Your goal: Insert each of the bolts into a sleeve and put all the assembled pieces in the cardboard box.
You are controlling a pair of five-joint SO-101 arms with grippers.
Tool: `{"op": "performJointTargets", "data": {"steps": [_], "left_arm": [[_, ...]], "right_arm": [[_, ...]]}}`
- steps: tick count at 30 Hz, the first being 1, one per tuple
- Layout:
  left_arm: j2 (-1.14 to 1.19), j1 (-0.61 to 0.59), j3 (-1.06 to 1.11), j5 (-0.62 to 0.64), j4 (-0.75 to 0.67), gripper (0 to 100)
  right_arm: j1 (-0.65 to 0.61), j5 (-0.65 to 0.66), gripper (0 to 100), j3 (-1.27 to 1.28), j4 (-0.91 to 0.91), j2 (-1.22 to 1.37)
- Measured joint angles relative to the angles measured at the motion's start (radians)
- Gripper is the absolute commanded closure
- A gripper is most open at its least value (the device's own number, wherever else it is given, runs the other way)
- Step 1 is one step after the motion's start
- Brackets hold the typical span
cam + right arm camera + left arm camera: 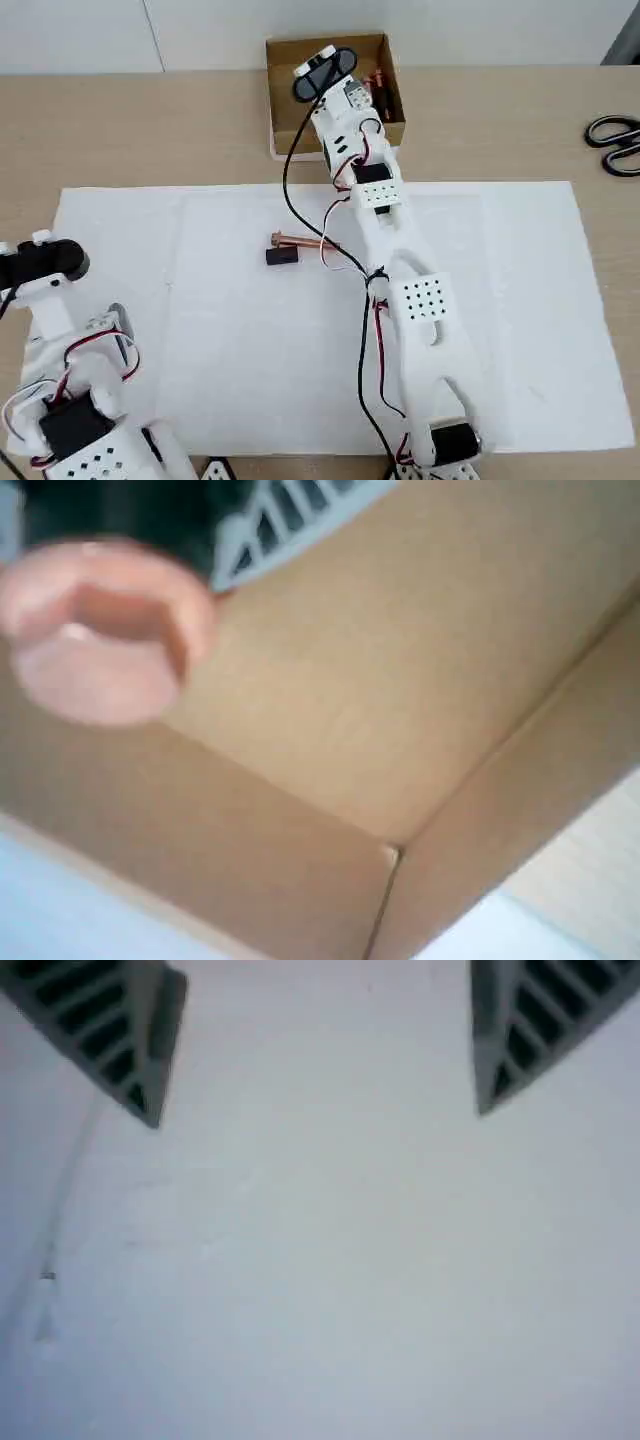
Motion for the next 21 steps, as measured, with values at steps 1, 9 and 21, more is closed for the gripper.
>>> {"op": "performJointTargets", "data": {"steps": [1,9,21], "left_arm": [[0.0,0.0,0.0,0.0,0.0,81],[0.0,0.0,0.0,0.0,0.0,81],[0.0,0.0,0.0,0.0,0.0,81]], "right_arm": [[0.0,-0.002,98.7,-0.003,-0.002,0.011],[0.0,-0.002,77.0,-0.035,-0.002,0.051],[-0.002,0.002,78.6,-0.167,0.084,0.054]]}}
